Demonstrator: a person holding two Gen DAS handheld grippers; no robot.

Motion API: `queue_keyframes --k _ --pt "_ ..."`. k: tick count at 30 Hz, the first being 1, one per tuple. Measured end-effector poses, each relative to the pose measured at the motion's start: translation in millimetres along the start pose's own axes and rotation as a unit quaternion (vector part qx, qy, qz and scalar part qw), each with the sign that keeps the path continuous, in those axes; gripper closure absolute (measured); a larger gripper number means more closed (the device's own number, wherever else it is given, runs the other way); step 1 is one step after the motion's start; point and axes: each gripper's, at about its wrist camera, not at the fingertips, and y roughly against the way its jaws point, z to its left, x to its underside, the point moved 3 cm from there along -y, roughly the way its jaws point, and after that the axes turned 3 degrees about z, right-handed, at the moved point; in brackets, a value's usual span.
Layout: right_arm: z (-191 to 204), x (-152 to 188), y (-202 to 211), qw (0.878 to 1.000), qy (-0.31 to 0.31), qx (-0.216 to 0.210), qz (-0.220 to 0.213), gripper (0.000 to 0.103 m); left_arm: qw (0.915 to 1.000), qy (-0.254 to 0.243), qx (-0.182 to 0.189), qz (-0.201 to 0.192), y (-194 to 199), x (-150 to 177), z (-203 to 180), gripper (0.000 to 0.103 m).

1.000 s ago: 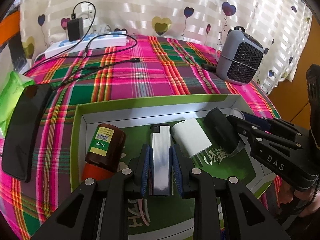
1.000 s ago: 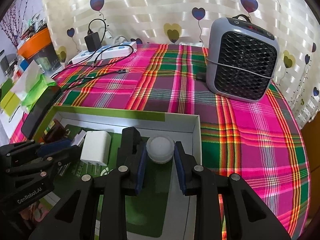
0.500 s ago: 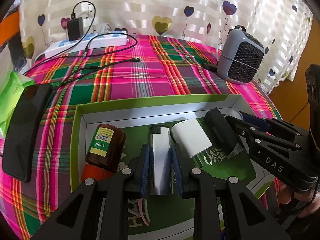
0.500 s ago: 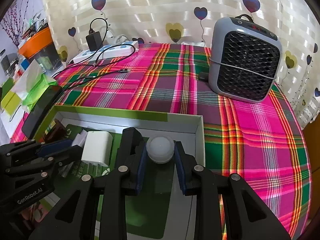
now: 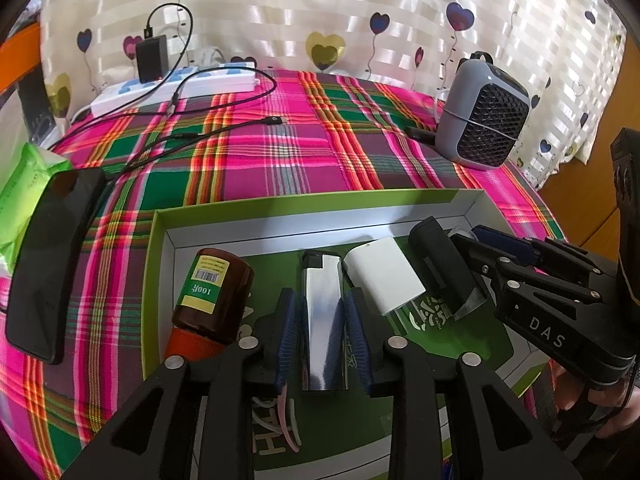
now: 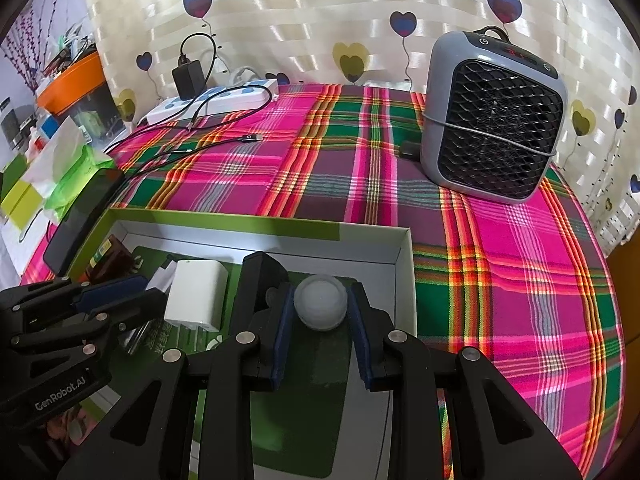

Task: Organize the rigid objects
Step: 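Lower the lighter and cap into the box and open both grippers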

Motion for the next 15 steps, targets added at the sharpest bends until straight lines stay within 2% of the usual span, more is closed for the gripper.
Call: queue_keyframes --k 7,11,15 --pt "-4 1 4 1.0 -0.009 0.004 -0.005 0.074 0.9999 0.0 -0.014 0.001 2 2 1 0.071" --pt "-4 3 9 1.0 -0.013 0.007 -0.009 0.065 0.9999 -0.001 -0.013 -0.002 7 4 0 0.071" --pt "0 5 17 1.0 -0.013 0.008 -0.014 0.065 0.9999 -0.001 -0.014 -0.009 16 7 0 0.071"
